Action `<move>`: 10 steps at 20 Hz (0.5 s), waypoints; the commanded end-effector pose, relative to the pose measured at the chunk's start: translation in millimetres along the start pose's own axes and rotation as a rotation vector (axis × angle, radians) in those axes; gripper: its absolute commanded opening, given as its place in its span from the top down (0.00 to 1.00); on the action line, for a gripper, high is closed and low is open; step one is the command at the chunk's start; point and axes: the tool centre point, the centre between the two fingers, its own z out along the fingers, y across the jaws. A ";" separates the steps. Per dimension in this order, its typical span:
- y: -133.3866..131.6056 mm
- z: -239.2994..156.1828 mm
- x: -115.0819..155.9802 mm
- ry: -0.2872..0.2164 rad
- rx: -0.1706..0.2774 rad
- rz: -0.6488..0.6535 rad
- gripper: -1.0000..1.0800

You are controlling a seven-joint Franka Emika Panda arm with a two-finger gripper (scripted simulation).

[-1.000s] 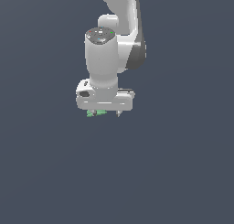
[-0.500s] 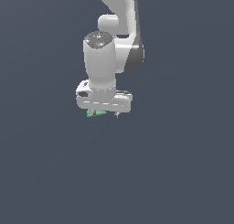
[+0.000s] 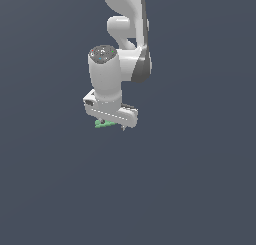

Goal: Pick up the object and move it to a goal position.

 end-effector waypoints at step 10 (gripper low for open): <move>39.0 44.5 -34.3 -0.030 -0.004 0.401 0.04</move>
